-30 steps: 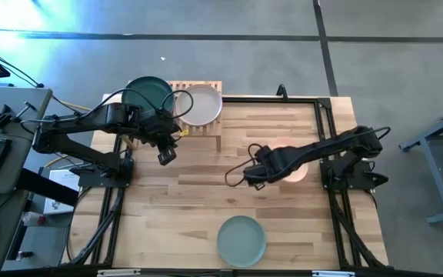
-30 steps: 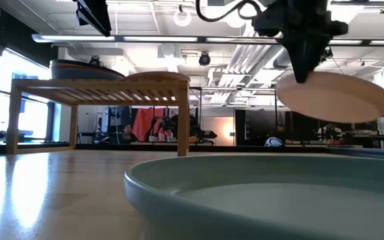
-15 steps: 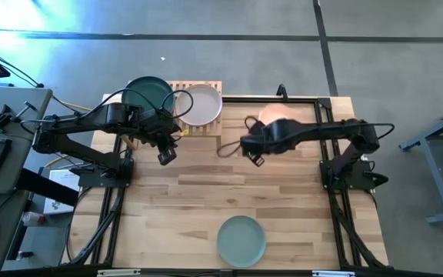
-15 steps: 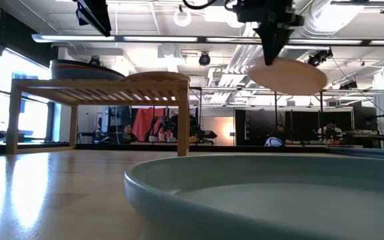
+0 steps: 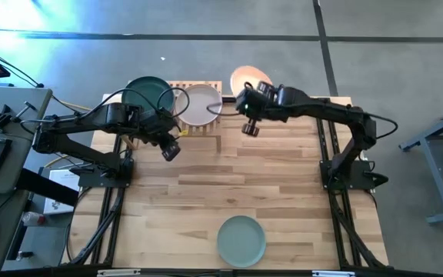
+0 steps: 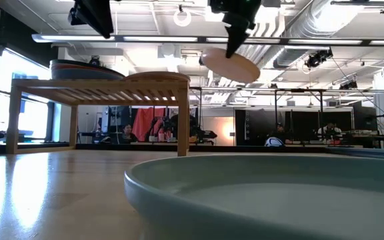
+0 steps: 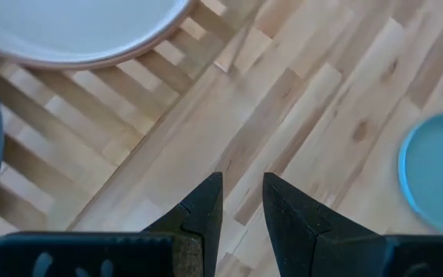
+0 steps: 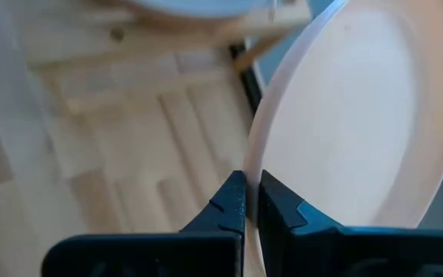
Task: Place and stack plates onto a shelf
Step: Stack the white plate on the gray plate
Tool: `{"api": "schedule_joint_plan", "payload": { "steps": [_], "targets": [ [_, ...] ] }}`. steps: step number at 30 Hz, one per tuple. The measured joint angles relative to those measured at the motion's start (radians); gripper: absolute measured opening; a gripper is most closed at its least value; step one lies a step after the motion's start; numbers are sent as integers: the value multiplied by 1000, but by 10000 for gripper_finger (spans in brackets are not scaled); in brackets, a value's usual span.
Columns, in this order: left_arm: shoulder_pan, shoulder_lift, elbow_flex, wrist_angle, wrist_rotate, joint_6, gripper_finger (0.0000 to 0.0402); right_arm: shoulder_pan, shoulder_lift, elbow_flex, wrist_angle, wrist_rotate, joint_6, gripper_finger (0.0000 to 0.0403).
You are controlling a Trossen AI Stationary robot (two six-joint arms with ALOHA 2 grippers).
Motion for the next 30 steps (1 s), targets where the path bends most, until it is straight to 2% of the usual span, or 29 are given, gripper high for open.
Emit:
{"api": "schedule_joint_plan", "payload": {
  "steps": [5,10,21,26,30],
  "targets": [
    [0,0,0,0,-31,-118,85,-66,0,4,136,-81,-210,0],
    [0,0,0,0,-60,-201,85,-110,0,4,237,-146,-354,0],
    [0,0,0,0,-104,-356,85,-129,0,4,457,-353,-734,0],
    [0,0,0,0,-104,-414,85,-128,0,4,493,-463,-852,0],
    [0,4,0,0,-108,-439,85,-121,19,4,488,-500,-921,0]
  ]
}}
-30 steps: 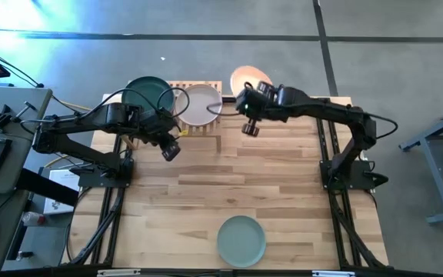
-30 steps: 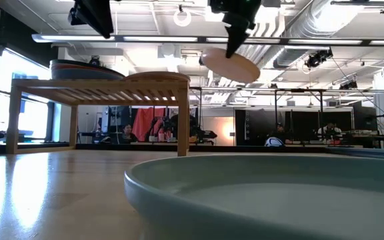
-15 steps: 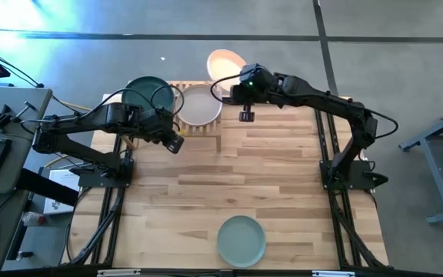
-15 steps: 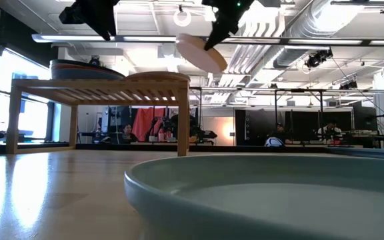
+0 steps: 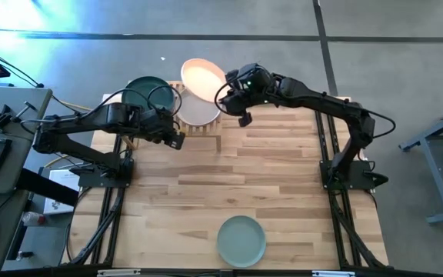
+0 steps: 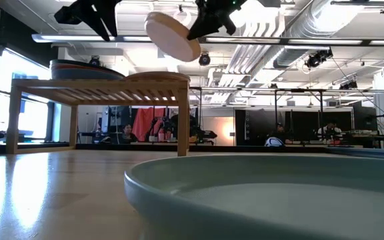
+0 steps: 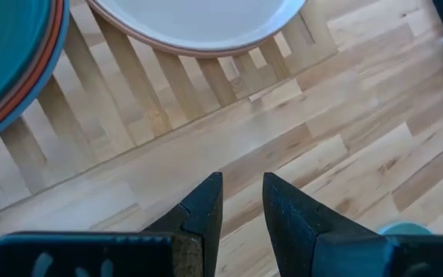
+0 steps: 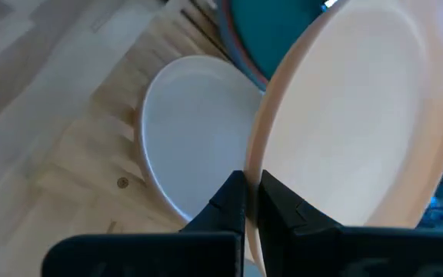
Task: Place and stack plates onto a shelf
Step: Stack the white plate on the gray plate
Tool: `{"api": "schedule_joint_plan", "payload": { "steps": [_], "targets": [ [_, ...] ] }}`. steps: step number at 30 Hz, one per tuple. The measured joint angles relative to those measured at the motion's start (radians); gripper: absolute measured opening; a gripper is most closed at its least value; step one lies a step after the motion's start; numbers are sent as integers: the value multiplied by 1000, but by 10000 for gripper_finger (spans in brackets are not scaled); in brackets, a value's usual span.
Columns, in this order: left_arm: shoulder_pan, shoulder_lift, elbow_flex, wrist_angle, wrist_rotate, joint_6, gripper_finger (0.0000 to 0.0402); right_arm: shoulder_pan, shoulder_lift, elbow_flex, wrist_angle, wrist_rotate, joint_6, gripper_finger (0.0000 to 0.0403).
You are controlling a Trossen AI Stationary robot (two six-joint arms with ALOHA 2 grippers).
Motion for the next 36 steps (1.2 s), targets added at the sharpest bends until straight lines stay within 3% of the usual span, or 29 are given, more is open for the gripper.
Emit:
{"api": "schedule_joint_plan", "payload": {
  "steps": [9,18,36],
  "targets": [
    [0,47,0,5,-20,-7,85,23,59,0,-13,11,-111,0],
    [-1,102,0,18,-18,-28,85,25,98,0,-27,-1,-78,0],
    [0,96,0,20,-16,-22,85,54,166,-1,-30,5,-43,0]
  ]
}}
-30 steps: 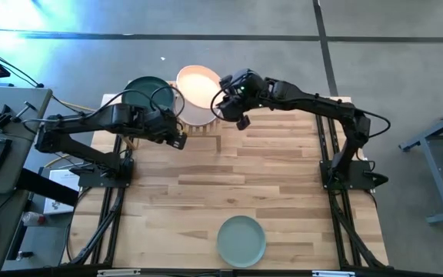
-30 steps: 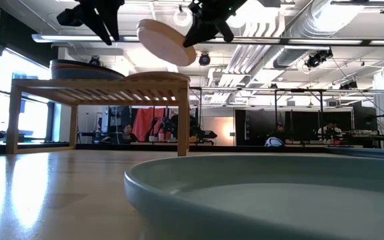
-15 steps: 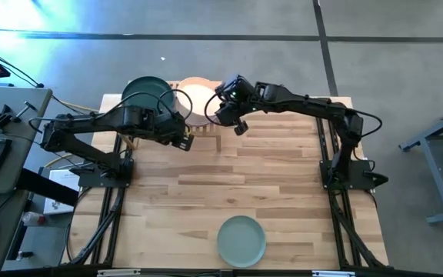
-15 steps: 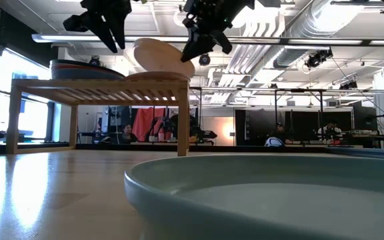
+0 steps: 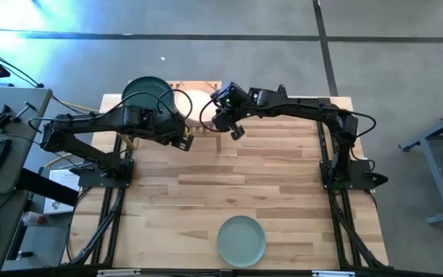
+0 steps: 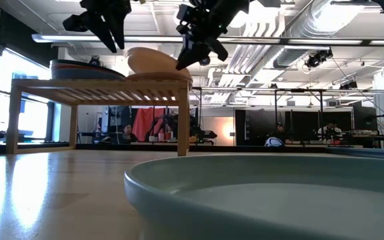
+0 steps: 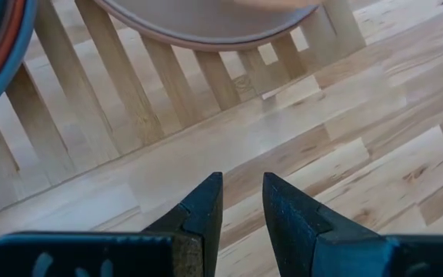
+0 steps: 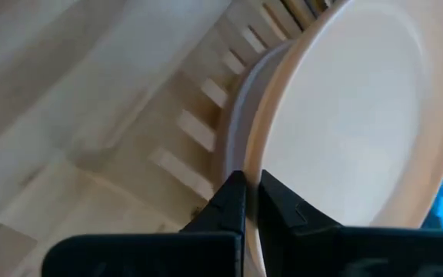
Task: Place and stack plates onto a shelf
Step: Stack the white plate on the gray plate
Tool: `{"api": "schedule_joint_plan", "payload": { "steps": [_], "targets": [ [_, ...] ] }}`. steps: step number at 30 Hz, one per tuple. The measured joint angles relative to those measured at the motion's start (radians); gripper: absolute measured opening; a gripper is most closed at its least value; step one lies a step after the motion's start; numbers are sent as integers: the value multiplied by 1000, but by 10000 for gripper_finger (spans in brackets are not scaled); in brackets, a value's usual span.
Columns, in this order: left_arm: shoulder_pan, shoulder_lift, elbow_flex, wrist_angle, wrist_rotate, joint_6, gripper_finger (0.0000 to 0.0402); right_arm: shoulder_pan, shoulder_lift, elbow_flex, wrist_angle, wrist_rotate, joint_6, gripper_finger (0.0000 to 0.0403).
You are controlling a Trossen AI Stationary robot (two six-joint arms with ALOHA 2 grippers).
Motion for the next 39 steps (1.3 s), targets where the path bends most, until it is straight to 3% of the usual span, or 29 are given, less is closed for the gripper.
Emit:
{"api": "schedule_joint_plan", "payload": {
  "steps": [10,29,39],
  "targets": [
    [0,0,0,1,6,20,85,22,1,0,13,152,-105,0],
    [0,0,0,3,44,19,85,24,0,0,-10,180,-121,1],
    [0,0,0,3,44,19,85,25,0,0,6,172,-112,53]
  ]
}}
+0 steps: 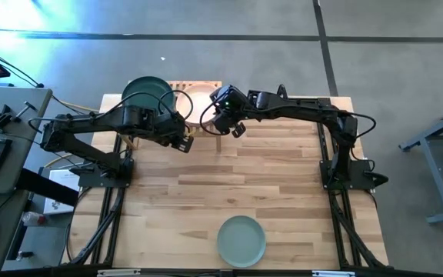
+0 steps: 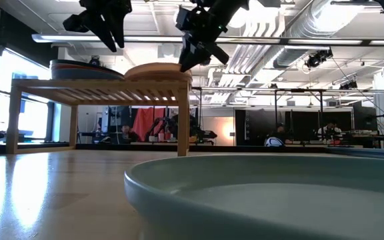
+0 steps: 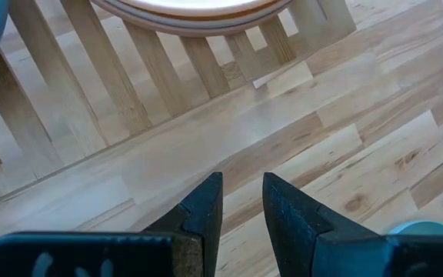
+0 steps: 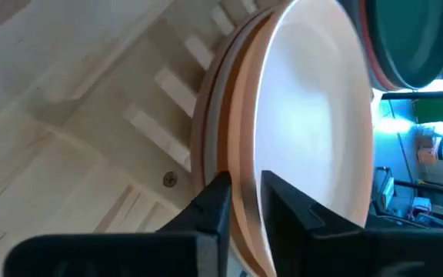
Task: Place and stack plates onto a shelf
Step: Stack the white plate on the gray plate
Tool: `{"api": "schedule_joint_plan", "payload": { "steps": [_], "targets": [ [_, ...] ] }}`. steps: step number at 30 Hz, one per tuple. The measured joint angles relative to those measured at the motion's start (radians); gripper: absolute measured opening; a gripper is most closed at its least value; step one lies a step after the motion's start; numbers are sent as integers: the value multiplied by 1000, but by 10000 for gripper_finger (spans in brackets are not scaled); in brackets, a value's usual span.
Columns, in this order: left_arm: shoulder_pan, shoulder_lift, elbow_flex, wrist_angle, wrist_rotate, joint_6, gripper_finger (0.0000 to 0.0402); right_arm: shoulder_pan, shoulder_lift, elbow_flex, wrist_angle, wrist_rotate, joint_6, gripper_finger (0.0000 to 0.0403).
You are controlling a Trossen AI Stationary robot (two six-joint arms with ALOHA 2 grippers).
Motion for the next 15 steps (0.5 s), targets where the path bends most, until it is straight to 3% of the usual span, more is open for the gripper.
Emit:
{"api": "schedule_joint_plan", "payload": {
  "steps": [15],
  "targets": [
    [0,0,0,0,0,1,85,16,0,0,-43,98,18,63]
  ]
}}
